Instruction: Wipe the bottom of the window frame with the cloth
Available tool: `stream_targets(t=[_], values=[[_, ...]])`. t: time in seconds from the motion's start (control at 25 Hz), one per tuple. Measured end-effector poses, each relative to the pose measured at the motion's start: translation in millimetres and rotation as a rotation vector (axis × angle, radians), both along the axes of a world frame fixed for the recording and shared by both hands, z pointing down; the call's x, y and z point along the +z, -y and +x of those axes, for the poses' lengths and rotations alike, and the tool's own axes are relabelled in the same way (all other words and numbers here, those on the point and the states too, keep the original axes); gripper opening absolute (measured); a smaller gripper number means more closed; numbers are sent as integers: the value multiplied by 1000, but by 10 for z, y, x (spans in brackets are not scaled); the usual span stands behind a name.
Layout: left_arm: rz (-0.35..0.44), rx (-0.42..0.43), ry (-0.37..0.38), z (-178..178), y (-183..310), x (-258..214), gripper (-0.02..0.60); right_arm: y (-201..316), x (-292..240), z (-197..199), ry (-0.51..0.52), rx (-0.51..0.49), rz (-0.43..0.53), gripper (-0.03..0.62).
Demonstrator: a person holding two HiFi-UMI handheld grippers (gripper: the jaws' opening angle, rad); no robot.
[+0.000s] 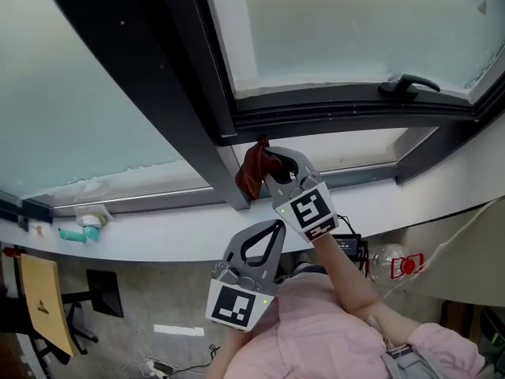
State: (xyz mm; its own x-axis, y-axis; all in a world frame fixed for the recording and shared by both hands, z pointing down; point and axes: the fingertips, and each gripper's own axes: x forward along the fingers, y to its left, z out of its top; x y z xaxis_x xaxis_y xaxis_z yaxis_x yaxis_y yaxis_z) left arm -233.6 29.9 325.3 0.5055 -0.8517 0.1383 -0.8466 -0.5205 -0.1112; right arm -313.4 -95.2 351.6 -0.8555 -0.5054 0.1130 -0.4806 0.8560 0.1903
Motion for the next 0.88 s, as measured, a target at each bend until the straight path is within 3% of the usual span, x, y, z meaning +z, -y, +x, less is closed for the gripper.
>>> stream_targets(t=[0.28, 0.48, 0.88], values=[[21, -33, 5, -348, -87, -15, -2, 123, -5, -295, 5, 36, 32, 61], [58, -106, -167, -509, -37, -146, -2, 254, -21, -424, 3, 60, 44, 60], [48, -101, -179, -585, 23, -134, -2, 265, -35, -633, 8, 103, 123, 57]])
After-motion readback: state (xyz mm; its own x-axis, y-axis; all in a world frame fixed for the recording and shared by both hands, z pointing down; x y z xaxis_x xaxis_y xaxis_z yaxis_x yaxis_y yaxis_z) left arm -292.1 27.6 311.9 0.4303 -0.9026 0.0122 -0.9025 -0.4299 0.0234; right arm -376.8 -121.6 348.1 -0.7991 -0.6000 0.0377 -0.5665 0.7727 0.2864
